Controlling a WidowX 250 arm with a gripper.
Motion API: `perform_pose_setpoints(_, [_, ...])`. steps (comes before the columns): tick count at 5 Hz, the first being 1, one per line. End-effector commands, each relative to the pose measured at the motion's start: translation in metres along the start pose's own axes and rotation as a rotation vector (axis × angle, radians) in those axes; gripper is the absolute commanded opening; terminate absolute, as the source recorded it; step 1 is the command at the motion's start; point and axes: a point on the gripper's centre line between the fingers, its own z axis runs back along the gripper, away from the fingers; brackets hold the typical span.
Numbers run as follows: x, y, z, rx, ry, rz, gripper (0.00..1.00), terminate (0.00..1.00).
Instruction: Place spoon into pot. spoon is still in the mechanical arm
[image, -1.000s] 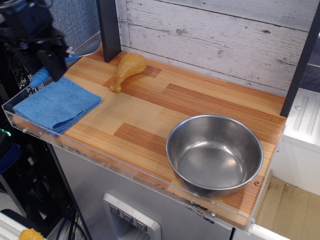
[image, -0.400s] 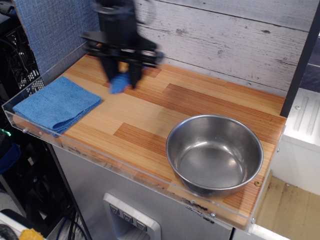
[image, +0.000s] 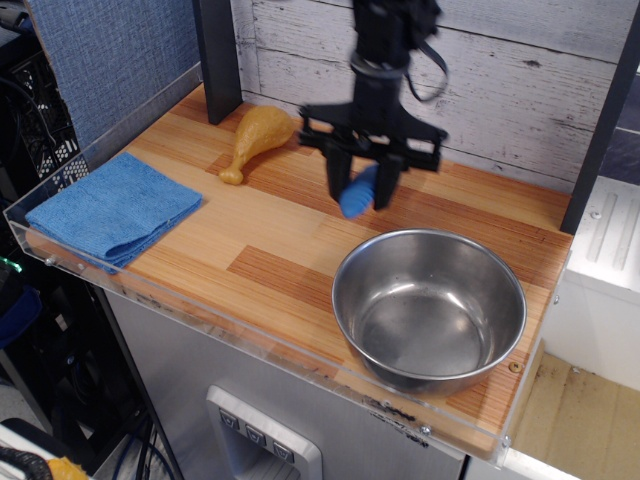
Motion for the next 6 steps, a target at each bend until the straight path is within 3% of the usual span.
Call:
perform_pose_setpoints(1, [0.021,-0.009,-0.008,-0.025,-0.112,-0.119,0.00,0.00])
perform_pose_setpoints(2, [0.019,-0.006,-0.017,-0.060,-0.134,-0.228,0.00,0.00])
perform_pose_setpoints(3, [0.018,-0.004,-0.018,-0.048,-0.124,-0.243,0.00,0.00])
perform_pose_setpoints(4, [0.018,-0.006,-0.018,-0.059,-0.118,-0.219,1.00,0.00])
perform_pose_setpoints(6, [0.021,-0.011,-0.019,-0.135,-0.202,-0.178,1.00,0.00])
